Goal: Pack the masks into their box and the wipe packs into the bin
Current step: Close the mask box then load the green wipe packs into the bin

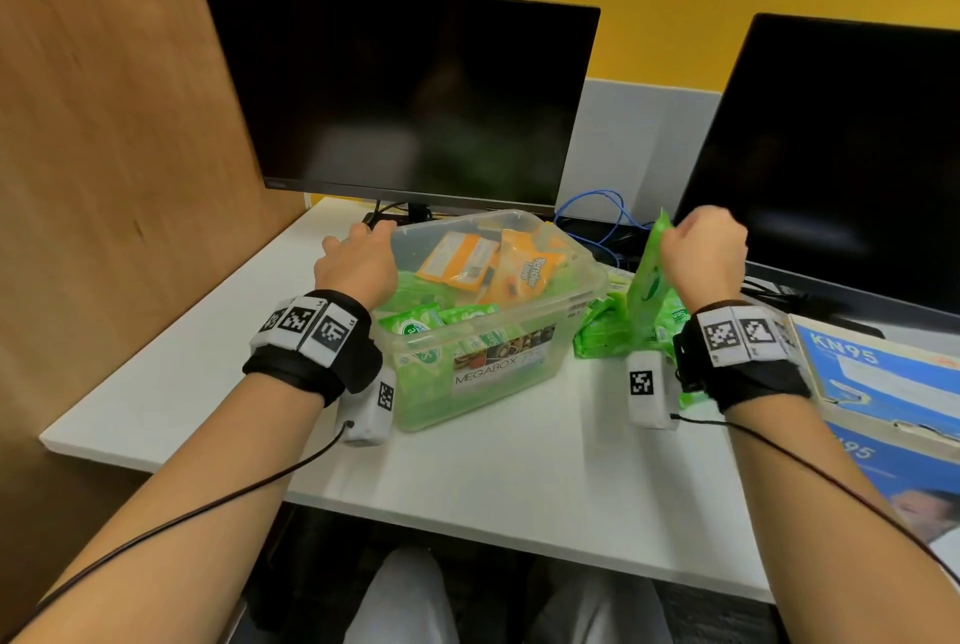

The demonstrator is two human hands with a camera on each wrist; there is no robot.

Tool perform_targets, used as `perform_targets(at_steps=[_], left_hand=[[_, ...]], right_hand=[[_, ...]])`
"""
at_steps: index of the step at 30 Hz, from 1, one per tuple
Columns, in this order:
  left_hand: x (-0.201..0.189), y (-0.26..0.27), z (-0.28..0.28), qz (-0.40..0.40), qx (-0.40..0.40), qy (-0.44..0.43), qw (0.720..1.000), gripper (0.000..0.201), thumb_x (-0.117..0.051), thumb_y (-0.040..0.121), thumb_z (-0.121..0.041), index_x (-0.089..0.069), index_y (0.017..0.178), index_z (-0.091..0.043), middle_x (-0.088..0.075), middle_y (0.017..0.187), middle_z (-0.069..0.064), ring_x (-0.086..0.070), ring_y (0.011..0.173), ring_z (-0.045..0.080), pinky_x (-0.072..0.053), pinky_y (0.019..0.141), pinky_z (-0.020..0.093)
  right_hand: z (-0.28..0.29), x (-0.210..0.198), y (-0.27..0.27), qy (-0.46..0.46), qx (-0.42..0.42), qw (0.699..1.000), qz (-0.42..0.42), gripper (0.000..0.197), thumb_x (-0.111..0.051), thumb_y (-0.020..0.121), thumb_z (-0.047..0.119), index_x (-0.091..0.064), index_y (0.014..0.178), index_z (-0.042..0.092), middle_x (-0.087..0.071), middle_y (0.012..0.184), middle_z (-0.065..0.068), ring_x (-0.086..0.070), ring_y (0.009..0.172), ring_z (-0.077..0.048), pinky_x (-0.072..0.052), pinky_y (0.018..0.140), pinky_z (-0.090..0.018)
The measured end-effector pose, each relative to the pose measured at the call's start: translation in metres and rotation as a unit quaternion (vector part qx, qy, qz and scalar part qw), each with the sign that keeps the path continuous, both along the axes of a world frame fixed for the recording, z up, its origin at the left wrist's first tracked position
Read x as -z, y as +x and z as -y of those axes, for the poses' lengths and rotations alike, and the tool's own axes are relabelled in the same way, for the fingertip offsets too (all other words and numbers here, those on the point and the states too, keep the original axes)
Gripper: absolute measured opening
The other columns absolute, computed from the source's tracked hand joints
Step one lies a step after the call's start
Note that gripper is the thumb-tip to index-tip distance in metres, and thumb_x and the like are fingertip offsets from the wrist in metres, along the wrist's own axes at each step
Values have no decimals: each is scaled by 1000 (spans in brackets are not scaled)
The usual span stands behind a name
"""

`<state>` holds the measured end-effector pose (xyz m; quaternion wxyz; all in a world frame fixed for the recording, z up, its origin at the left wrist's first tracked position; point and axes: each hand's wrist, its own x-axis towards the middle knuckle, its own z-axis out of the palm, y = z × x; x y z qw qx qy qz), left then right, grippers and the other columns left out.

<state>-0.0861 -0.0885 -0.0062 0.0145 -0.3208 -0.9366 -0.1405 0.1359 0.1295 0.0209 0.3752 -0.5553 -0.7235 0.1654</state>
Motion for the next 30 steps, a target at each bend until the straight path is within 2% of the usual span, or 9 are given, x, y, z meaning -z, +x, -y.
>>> perform_targets(at_steps=[4, 6, 11, 16, 20, 23, 26, 28, 30], left_hand=[[1, -1, 0, 4, 3, 4, 1000, 59, -39, 94, -5, -24, 148, -25, -37, 141, 11, -36, 123, 37, -41, 92, 47], [0, 0, 1, 5, 3, 6, 1000, 59, -39, 94, -5, -24, 147, -25, -37, 141, 11, -36, 124, 37, -40, 93, 47], [-1, 1, 1, 7, 3, 8, 1000, 59, -38, 94, -5, -25, 147, -25, -37, 141, 11, -36, 124, 38, -41, 93, 46], [-2, 1, 2, 11, 2, 7, 1000, 59, -37, 94, -4, -25, 147, -26, -36, 142, 10, -35, 125, 37, -40, 92, 46], [-2, 1, 1, 10, 4, 9, 1000, 58, -36, 94, -5, -25, 147, -26, -36, 143, 10, -35, 125, 37, -40, 92, 46], [-1, 1, -1, 14, 17, 9, 1000, 60, -37, 94, -4, -24, 148, -28, -35, 145, 8, -35, 126, 37, -40, 94, 48], [-1, 1, -2, 17, 20, 12, 1000, 60, -37, 94, -4, -24, 148, -29, -35, 145, 7, -36, 126, 36, -40, 93, 48], [-1, 1, -1, 18, 19, 15, 1000, 61, -37, 94, -4, -24, 148, -29, -35, 145, 7, -36, 126, 36, -40, 93, 47], [-1, 1, -1, 16, 17, 15, 1000, 61, -37, 94, -3, -24, 148, -29, -35, 145, 7, -35, 126, 36, -40, 93, 47]], right_hand=[[42, -46, -1, 147, -57, 978, -135, 23, -48, 97, 18, -62, 104, 1, -64, 101, -12, -57, 91, -23, -23, 63, -12], [51, -51, -15, 161, -106, 965, -175, 21, -48, 97, 14, -64, 103, 2, -63, 98, -7, -52, 85, -15, -24, 63, -10], [54, -28, -67, 22, -209, 973, -89, 17, -50, 94, 10, -66, 96, 7, -61, 92, -6, -51, 81, -17, -35, 69, -22], [68, -6, -89, 78, -308, 945, -78, 12, -48, 93, 5, -60, 90, 7, -57, 81, -8, -48, 71, -20, -33, 59, -28], [69, 7, -82, -2, -483, 835, 264, 12, -54, 94, 12, -65, 92, 16, -61, 94, 1, -54, 87, -16, -46, 85, -31], [75, 0, -84, -63, -431, 746, 503, 18, -52, 94, 22, -66, 104, 23, -61, 106, 4, -54, 97, -17, -44, 85, -30], [76, 3, -94, -96, -390, 730, 554, 41, -52, 95, 37, -51, 134, 24, -52, 124, 1, -50, 117, -24, -40, 86, -32], [76, 8, -97, -116, -378, 748, 533, 54, -57, 90, 48, -44, 139, 33, -48, 131, 1, -47, 123, -26, -40, 90, -33], [74, 7, -97, -119, -406, 722, 547, 51, -57, 90, 48, -43, 138, 42, -45, 135, -1, -48, 118, -24, -40, 89, -32]])
